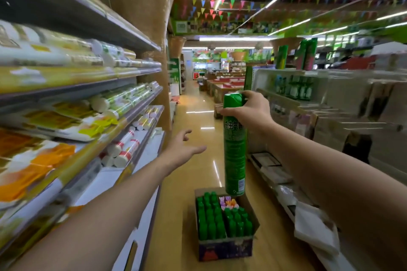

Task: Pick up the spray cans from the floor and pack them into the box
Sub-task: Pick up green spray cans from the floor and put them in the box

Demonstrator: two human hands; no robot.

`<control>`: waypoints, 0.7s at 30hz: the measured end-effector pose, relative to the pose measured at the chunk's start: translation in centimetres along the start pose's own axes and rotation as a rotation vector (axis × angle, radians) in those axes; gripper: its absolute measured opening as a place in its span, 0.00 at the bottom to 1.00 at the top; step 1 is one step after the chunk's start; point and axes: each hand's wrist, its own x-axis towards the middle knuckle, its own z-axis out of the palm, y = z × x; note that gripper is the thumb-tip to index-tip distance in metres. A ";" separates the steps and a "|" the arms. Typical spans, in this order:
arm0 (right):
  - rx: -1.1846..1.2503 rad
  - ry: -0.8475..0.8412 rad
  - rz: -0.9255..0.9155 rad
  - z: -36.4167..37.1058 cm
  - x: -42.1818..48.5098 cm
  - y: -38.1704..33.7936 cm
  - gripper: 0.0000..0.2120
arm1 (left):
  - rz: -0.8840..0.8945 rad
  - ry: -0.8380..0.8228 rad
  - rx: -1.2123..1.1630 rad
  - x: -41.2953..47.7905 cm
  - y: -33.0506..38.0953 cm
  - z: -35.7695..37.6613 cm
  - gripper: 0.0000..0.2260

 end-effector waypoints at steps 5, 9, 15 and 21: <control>-0.015 -0.074 0.041 6.7 7.8 7.1 0.33 | -0.121 0.072 0.036 9.4 -6.9 -1.4 0.36; -0.021 -0.160 0.084 12.0 13.9 12.2 0.33 | -0.181 0.136 0.079 17.1 -10.5 -2.7 0.35; -0.084 -0.260 0.177 20.6 22.2 19.1 0.36 | -0.218 0.164 0.104 27.8 -16.1 -3.3 0.34; -0.169 -0.280 0.256 29.8 29.5 26.2 0.35 | -0.250 0.097 0.072 40.2 -23.1 -2.6 0.35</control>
